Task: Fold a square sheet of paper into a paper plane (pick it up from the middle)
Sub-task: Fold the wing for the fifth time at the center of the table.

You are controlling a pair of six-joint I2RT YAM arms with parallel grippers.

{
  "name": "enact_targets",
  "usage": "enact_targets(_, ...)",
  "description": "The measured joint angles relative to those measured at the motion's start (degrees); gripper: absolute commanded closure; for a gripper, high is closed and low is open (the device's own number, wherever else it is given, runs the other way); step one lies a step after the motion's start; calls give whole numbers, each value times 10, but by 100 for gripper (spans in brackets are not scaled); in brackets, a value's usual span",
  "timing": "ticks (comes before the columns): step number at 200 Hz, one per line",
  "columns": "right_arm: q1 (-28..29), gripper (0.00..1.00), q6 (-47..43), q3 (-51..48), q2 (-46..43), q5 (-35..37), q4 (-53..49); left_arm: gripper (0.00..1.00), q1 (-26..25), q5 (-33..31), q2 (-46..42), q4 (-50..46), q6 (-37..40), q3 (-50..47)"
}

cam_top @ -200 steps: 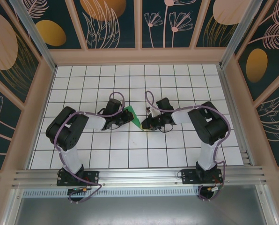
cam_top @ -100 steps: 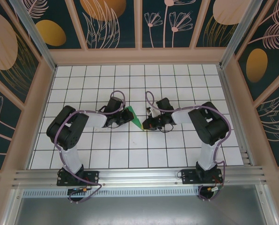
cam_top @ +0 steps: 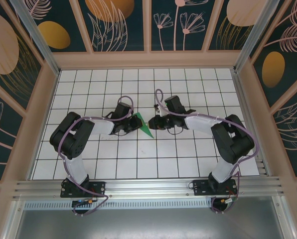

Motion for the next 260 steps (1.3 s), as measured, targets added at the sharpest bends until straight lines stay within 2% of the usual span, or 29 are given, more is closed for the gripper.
enact_targets(80, 33, 87, -5, 31, 92, 19, -40, 88, 0, 0, 1, -7, 0, 4)
enact_targets(140, 37, 88, -17, 36, 95, 57, -61, 88, 0, 0, 3, -17, 0, 10)
enact_targets(260, 31, 90, -39, 20, 82, 66, -70, 87, -1, -5, 8, -38, 2, 22)
